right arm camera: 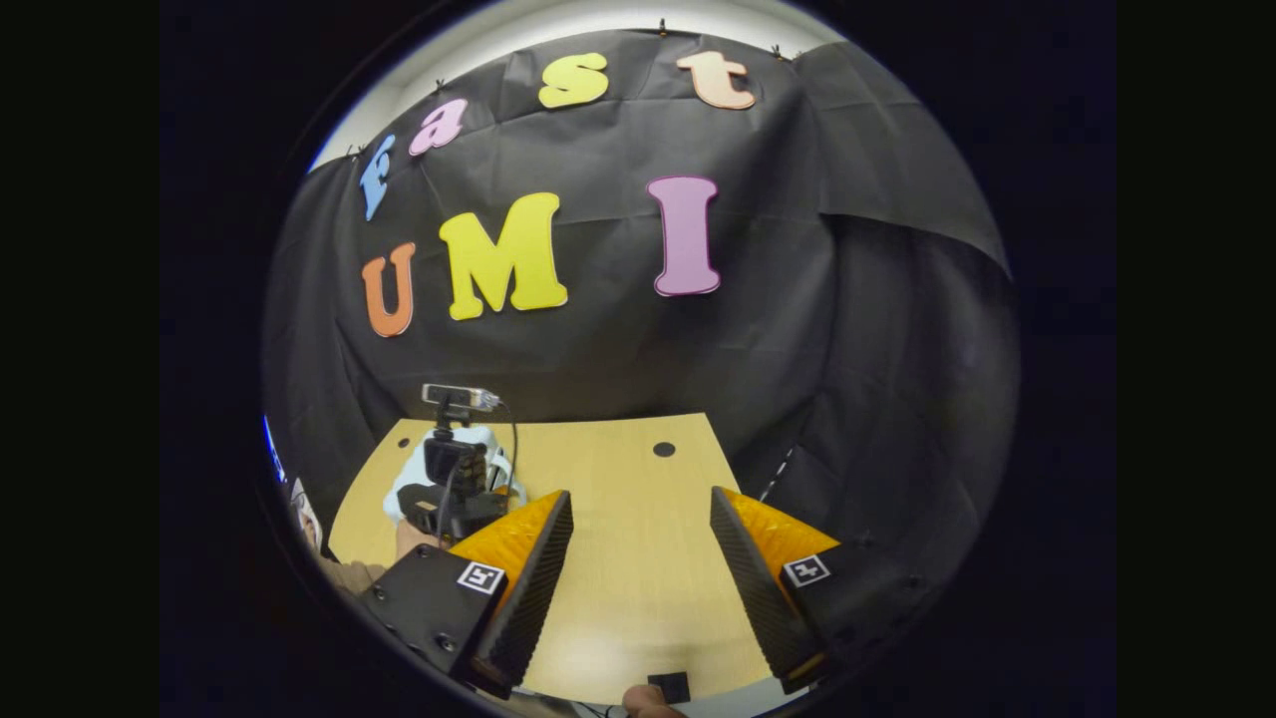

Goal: First open the suitcase, pack the skin care products into it, and then close the suitcase.

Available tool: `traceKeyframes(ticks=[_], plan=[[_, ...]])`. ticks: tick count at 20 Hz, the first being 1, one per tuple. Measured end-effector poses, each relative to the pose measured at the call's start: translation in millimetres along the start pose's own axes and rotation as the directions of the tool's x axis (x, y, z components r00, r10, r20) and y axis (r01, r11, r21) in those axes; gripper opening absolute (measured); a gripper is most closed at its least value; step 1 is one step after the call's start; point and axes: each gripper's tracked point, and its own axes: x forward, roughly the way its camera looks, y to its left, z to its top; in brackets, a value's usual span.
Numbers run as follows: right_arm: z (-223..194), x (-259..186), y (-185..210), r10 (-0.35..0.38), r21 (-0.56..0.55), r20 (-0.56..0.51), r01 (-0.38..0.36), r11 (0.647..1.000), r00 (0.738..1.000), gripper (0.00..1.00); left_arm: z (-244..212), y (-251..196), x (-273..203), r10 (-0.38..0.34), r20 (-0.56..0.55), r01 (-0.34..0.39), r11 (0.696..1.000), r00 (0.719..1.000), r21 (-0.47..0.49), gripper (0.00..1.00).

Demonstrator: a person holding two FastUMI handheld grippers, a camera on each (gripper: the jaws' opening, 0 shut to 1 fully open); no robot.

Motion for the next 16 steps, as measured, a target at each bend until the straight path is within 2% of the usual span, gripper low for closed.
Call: traceKeyframes(ticks=[1,2,4,6,8,11,12,13,16], plan=[[3.7,1.5,10.3,0.006,0.001,0.003,-0.006,1.000,1.000,0.83,16.1,3.0,-11.2,-0.006,0.031,0.006,1.000,1.000,-0.016,0.60],[9.3,4.4,18.6,0.008,0.001,0.015,-0.008,1.000,1.000,0.80,33.8,7.7,-25.2,-0.010,0.059,0.011,1.000,0.998,-0.020,0.69],[21.4,9.1,38.4,0.013,0.002,0.045,-0.013,1.000,0.999,0.83,72.0,25.4,-65.5,0.001,0.136,0.003,1.000,0.991,-0.030,0.83],[28.9,14.9,62.2,0.024,0.019,0.065,-0.025,1.000,0.998,0.83,107.5,40.6,-111.7,-0.006,0.222,0.011,1.000,0.975,-0.022,0.88],[33.1,21.5,87.7,0.033,0.021,0.083,-0.035,0.999,0.996,0.80,134.5,61.0,-159.4,0.024,0.299,-0.028,1.000,0.954,0.010,0.93],[42.6,27.9,133.0,0.052,-0.012,0.129,-0.051,0.999,0.990,0.83,148.3,99.3,-219.0,0.063,0.375,-0.074,0.997,0.925,0.016,0.94],[45.4,29.0,147.1,0.062,-0.022,0.140,-0.059,0.998,0.988,0.80,148.6,112.4,-232.5,0.078,0.386,-0.084,0.996,0.919,-0.001,0.94],[47.0,28.5,163.1,0.080,-0.030,0.151,-0.077,0.997,0.985,0.83,148.2,124.1,-242.6,0.086,0.388,-0.086,0.996,0.918,-0.019,0.94],[53.9,22.1,203.6,0.128,-0.053,0.186,-0.120,0.991,0.974,0.83,155.8,162.2,-272.0,0.132,0.425,-0.131,0.991,0.895,-0.032,0.94]])
